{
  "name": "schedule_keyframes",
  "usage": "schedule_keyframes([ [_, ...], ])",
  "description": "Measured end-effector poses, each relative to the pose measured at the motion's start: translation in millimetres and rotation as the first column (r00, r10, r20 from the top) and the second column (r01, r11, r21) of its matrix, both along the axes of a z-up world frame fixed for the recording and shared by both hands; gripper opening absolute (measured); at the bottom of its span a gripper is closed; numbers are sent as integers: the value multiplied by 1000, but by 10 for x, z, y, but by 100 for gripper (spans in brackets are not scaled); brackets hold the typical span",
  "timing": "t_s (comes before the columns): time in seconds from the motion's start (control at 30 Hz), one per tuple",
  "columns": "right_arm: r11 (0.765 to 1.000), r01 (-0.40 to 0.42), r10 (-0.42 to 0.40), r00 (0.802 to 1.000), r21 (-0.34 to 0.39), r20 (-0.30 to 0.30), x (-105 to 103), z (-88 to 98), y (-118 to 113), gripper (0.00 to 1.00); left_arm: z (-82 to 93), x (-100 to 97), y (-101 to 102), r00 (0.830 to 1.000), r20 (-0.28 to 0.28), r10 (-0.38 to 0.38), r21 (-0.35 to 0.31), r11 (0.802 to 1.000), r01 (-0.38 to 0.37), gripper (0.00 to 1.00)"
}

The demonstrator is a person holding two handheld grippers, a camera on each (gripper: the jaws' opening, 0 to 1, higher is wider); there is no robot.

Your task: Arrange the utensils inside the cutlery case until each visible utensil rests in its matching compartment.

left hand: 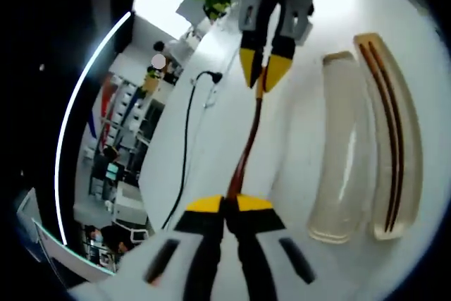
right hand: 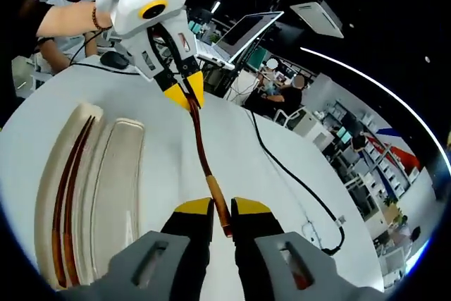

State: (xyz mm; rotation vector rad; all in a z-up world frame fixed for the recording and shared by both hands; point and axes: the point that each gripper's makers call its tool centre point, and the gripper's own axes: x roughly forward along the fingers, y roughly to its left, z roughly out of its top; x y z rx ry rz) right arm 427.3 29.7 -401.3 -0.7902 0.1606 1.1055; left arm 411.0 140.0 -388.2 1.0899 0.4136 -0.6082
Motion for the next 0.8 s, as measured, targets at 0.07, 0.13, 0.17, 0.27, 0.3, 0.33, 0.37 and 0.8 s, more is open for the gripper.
schedule_keyframes([
  [0.07, 1000, 3, -3, 1000, 0, 5, -97, 9, -43, 8, 21, -94, -55, 1000, 7, -23, 12, 1000, 23, 4],
  [0.13, 1000, 2, -2, 1000, -9, 4, -180, 10, -73, 8, 22, -186, -92, 999, 3, -33, 18, 999, 33, 4],
  [0.17, 1000, 1, -1, 1000, -14, 6, -221, 16, -85, 8, 17, -226, -109, 999, 1, -35, 19, 999, 35, 4],
  [0.27, 999, -5, 6, 1000, -43, 12, -361, 45, -126, 8, 36, -359, -148, 999, 7, -44, 12, 999, 44, 4],
  [0.3, 999, -9, 10, 1000, -51, 17, -407, 58, -143, 8, 69, -390, -164, 998, 28, -56, 9, 998, 56, 4],
  [0.33, 998, -14, 15, 1000, -53, 26, -455, 82, -159, 8, 68, -424, -163, 998, 24, -56, 7, 998, 56, 4],
  [0.37, 999, -17, 20, 999, -51, 42, -497, 113, -173, 8, 68, -466, -179, 998, 17, -59, -5, 998, 59, 4],
  [0.8, 995, -85, 86, 996, -51, 9, -1040, 116, -263, 7, 19, -980, -280, 991, -86, -99, -55, 994, 95, 4],
])
